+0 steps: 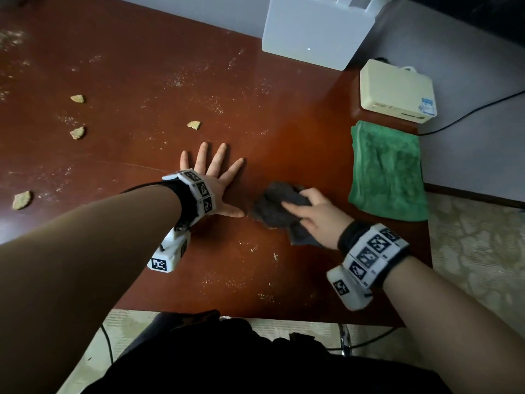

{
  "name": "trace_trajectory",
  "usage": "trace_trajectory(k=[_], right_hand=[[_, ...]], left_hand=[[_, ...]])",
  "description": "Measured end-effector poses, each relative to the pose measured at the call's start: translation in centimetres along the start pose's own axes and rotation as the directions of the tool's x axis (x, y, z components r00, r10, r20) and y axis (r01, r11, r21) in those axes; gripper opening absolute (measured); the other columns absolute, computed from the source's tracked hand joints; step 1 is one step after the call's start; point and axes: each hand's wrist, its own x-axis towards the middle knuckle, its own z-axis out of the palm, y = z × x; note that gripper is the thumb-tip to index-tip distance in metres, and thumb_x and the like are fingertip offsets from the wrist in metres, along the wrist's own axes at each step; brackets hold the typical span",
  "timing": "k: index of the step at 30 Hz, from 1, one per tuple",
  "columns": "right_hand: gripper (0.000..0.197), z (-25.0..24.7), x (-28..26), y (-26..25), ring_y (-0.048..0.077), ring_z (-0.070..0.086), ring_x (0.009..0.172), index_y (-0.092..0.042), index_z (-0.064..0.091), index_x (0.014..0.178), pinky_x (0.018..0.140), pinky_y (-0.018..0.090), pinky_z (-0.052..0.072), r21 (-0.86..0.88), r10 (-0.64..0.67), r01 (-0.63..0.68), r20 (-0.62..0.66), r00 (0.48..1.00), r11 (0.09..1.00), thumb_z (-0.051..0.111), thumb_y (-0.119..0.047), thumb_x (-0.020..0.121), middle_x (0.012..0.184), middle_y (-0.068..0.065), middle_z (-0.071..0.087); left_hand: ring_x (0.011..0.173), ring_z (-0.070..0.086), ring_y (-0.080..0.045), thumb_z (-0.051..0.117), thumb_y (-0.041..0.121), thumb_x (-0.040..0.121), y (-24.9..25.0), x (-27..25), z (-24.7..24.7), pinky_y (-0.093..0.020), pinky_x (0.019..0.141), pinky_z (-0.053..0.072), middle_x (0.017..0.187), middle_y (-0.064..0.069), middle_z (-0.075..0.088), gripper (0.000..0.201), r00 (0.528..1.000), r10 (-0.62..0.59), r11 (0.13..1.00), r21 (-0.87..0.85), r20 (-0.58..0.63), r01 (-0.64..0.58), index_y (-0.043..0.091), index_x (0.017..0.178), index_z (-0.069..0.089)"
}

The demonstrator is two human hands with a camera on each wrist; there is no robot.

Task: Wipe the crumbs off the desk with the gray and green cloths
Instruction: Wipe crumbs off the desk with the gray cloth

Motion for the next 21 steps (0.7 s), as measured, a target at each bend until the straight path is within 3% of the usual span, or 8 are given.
trace_trajectory(k=[3, 6, 9, 13, 15, 17, 18, 21], right_hand=[[0.04, -1.8, 0.3, 2.0, 0.028, 0.042, 0.122, -0.01, 0.048, 0.135, 0.103, 0.021, 0.028, 0.117, 0.249, -0.223, -0.314, 0.916, 0.968, 0.043, -0.009, 0.096, 0.135, 0.015, 0.037], [0.044, -1.5, 1.3, 2.1, 0.034, 0.032, 0.13, -0.021, 0.039, 0.14, 0.11, 0.036, 0.03, 0.167, 0.507, -0.481, -0.363, 0.782, 0.861, 0.041, -0.013, 0.097, 0.146, 0.011, 0.025], [0.055, 0.2, 1.2, -0.2, 0.037, 0.026, 0.129, -0.033, 0.028, 0.144, 0.107, 0.037, 0.029, -0.094, 0.409, -0.44, -0.236, 0.881, 0.893, 0.039, -0.01, 0.095, 0.148, 0.01, 0.015], [0.05, 2.3, -0.8, -1.9, 0.027, 0.033, 0.129, -0.027, 0.039, 0.141, 0.105, 0.025, 0.027, -0.047, 0.197, -0.198, -0.03, 0.98, 0.979, 0.04, -0.009, 0.095, 0.145, 0.009, 0.023], [0.041, 2.5, -2.4, -1.8, 0.024, 0.04, 0.126, -0.017, 0.047, 0.136, 0.091, 0.01, 0.029, 0.069, 0.223, -0.214, -0.183, 0.957, 0.974, 0.043, -0.011, 0.095, 0.133, 0.005, 0.036], [0.038, 2.2, -4.4, -1.5, 0.027, 0.046, 0.122, -0.015, 0.049, 0.133, 0.075, 0.008, 0.029, 0.303, 0.496, -0.398, -0.416, 0.762, 0.866, 0.045, -0.017, 0.095, 0.119, 0.002, 0.041], [0.041, 2.3, -5.7, -1.3, 0.03, 0.043, 0.124, -0.017, 0.046, 0.136, 0.078, 0.014, 0.031, 0.343, 0.621, -0.518, -0.439, 0.649, 0.784, 0.045, -0.017, 0.095, 0.122, 0.007, 0.041], [0.054, 4.7, -10.0, -2.2, 0.041, 0.027, 0.133, -0.024, 0.031, 0.146, 0.106, 0.041, 0.028, 0.311, 0.859, -0.806, -0.278, 0.429, 0.503, 0.042, -0.012, 0.094, 0.145, 0.023, 0.025]], left_hand=[[0.138, -0.029, -0.034, 0.044, 0.086, 0.063, -0.1, 0.0, 0.0, -0.062, 0.108, -0.009, 0.148, 0.002, -0.039, 0.113, 1.0, 0.004, 1.0, 0.005, -0.002, -0.004, 0.044, 0.137, -0.03], [0.138, -0.028, -0.034, 0.043, 0.087, 0.062, 0.0, -0.1, -0.1, -0.062, 0.11, -0.007, 0.148, 0.002, -0.038, 0.113, 1.0, 0.001, 1.0, 0.014, 0.001, -0.001, 0.044, 0.137, -0.03], [0.139, -0.028, -0.033, 0.042, 0.084, 0.066, 0.1, -0.4, 0.0, -0.06, 0.111, -0.007, 0.148, 0.001, -0.037, 0.109, 1.0, -0.002, 1.0, 0.023, -0.006, 0.002, 0.043, 0.138, -0.029], [0.14, -0.026, -0.03, 0.035, 0.077, 0.078, -0.5, -2.1, 1.1, -0.055, 0.114, -0.009, 0.15, 0.0, -0.035, 0.096, 0.998, 0.055, 0.996, 0.069, -0.013, -0.054, 0.038, 0.143, -0.023], [0.139, -0.027, -0.03, 0.031, 0.077, 0.08, -1.3, -3.0, 1.9, -0.053, 0.114, -0.01, 0.149, -0.001, -0.036, 0.092, 0.996, 0.092, 0.987, 0.129, 0.006, -0.092, 0.038, 0.142, -0.025], [0.139, -0.029, -0.029, 0.028, 0.077, 0.08, -2.4, -3.8, 2.4, -0.052, 0.114, -0.011, 0.148, -0.001, -0.038, 0.091, 0.991, 0.132, 0.976, 0.17, 0.035, -0.136, 0.037, 0.141, -0.026], [0.139, -0.029, -0.029, 0.028, 0.077, 0.08, -2.9, -4.2, 2.6, -0.052, 0.114, -0.011, 0.148, -0.001, -0.038, 0.09, 0.987, 0.155, 0.97, 0.18, 0.045, -0.16, 0.038, 0.141, -0.026], [0.138, -0.03, -0.028, 0.027, 0.077, 0.08, -4.3, -5.0, 3.4, -0.051, 0.114, -0.012, 0.148, 0.0, -0.038, 0.089, 0.977, 0.21, 0.957, 0.197, 0.047, -0.215, 0.039, 0.141, -0.026]])
